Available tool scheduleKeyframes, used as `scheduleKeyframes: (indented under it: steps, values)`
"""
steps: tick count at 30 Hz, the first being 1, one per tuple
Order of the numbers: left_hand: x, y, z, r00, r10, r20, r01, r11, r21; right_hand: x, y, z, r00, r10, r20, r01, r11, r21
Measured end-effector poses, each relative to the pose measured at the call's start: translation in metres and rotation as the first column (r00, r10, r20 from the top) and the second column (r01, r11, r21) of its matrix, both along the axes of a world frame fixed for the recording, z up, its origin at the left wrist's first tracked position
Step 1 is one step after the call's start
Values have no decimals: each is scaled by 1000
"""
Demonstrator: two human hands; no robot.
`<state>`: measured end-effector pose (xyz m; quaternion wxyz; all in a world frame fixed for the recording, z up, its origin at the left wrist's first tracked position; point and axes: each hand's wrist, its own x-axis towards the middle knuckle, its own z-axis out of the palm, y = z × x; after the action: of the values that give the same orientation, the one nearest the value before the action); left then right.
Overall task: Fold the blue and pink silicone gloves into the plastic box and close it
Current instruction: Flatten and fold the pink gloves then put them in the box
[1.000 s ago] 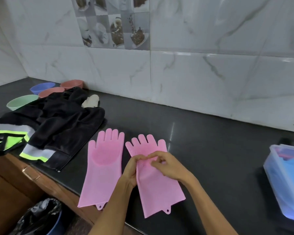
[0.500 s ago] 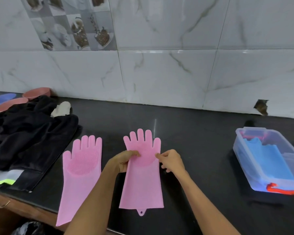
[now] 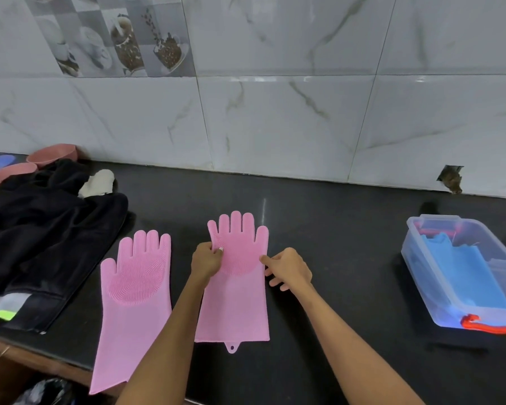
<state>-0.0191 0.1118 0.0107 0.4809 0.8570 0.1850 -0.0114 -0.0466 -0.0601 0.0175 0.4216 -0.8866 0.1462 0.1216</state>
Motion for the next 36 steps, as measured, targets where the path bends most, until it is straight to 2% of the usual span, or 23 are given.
scheduleKeyframes:
  steps: [6,11,14,22,25,28,31,34,36]
  values:
    - [11,-1,-1,998,-11,60,8,998,56,7,-12,0,998,-15,-58,24,987,162]
    - [7,-12,-4,988,89,123,-105,986,132,8,-21,-5,999,-40,-25,44,988,149]
    - [8,-15,-3,989,98,113,-120,972,204,9,-25,-7,999,-48,-22,51,988,146]
    - [12,-12,-5,991,109,83,-125,967,223,13,-27,-11,999,-43,-33,47,988,149]
    - [10,-6,-2,984,140,110,-162,960,227,14,-21,-9,991,-123,56,117,988,97]
    - [5,11,2,953,229,200,-265,948,177,18,0,-1,959,-159,236,182,980,-81]
    - [-2,42,8,910,332,247,-372,918,139,19,34,10,938,-82,336,144,976,-161]
    - [-17,81,9,841,458,289,-512,846,149,19,73,13,930,60,362,-4,988,-154]
    - [-30,106,8,801,536,267,-589,784,196,16,101,11,930,163,330,-122,982,-143]
